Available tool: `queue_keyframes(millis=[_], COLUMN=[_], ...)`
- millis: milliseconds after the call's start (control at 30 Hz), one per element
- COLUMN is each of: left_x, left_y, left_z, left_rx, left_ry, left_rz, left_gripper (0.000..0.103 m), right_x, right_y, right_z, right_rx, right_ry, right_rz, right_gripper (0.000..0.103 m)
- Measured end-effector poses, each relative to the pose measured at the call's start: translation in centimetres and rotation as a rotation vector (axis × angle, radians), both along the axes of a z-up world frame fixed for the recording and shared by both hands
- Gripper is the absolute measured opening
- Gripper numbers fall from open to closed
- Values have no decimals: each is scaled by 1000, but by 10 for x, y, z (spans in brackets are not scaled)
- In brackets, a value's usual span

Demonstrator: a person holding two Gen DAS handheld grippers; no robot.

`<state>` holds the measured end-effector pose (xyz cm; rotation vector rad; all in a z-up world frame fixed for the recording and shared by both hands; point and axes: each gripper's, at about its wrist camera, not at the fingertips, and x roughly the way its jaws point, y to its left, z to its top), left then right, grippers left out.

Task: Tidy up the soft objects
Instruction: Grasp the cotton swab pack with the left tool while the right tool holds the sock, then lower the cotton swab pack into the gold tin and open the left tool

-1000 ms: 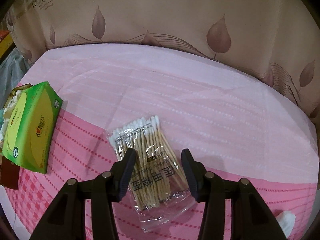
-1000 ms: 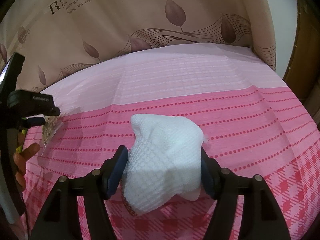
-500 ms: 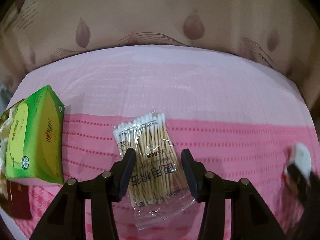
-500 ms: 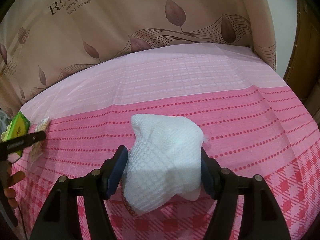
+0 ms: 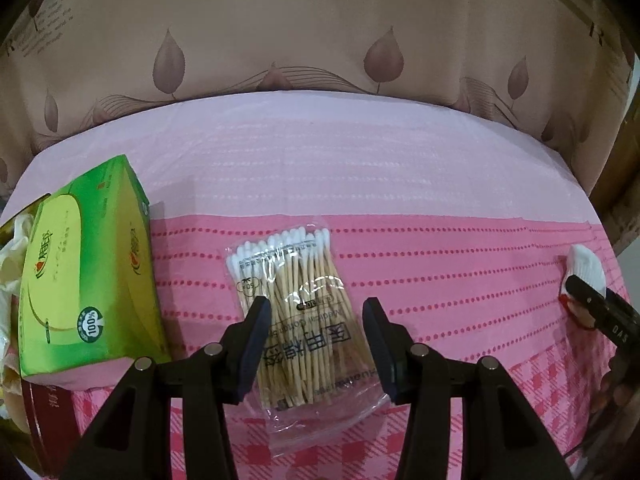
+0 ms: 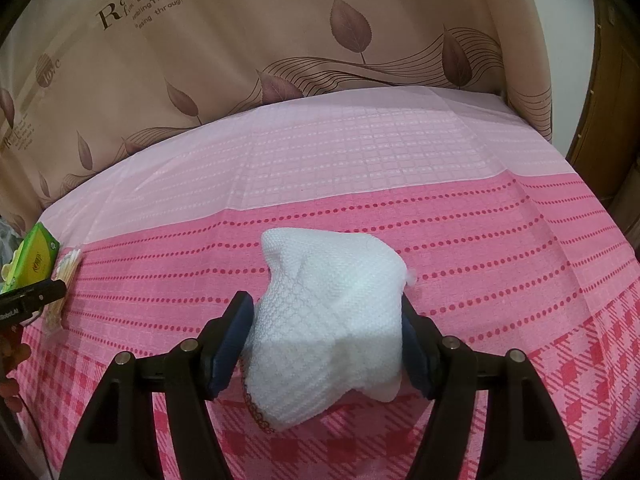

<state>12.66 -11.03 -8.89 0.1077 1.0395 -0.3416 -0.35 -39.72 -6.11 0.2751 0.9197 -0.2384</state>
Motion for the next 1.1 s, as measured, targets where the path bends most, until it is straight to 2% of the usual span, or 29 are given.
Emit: queue_keyframes(millis=[200, 467, 533, 733, 767, 833, 867, 900, 1000, 1100], left_x=[0, -10, -14, -4, -2, -4, -5, -5, -4, -4], left_y=[-5, -21, -21, -15, -13, -13, -12, -9, 0, 6], left_z=[-4, -17, -19, -16, -15, -13, -12, -10, -4, 0], left_rx=[43, 152, 147, 139, 138, 144, 153, 150, 76, 50], left_ry=[-3, -119, -131, -66, -56, -55, -59, -62, -35, -20], left_rz=[52, 75, 85, 68, 69, 65, 65, 69, 73, 67], left_gripper=[49, 54, 55, 54, 52, 39, 26, 20, 16, 14], right_x=[0, 0, 0, 0, 0, 0, 0, 0, 0, 0], right_y=[1, 1, 1, 1, 1, 1, 1, 2, 1, 1], right_z=[0, -1, -1, -1, -1, -1, -1, -1, -1, -1], right_rx=[-2, 0, 0, 0, -1, -1, 0, -1, -1, -2], right_ry=[2, 1, 1, 1, 1, 1, 1, 1, 1, 1], right_rz=[3, 3, 3, 2, 2, 3, 2, 2, 3, 3], right_gripper=[68, 68, 68, 69, 69, 69, 69, 69, 69, 69])
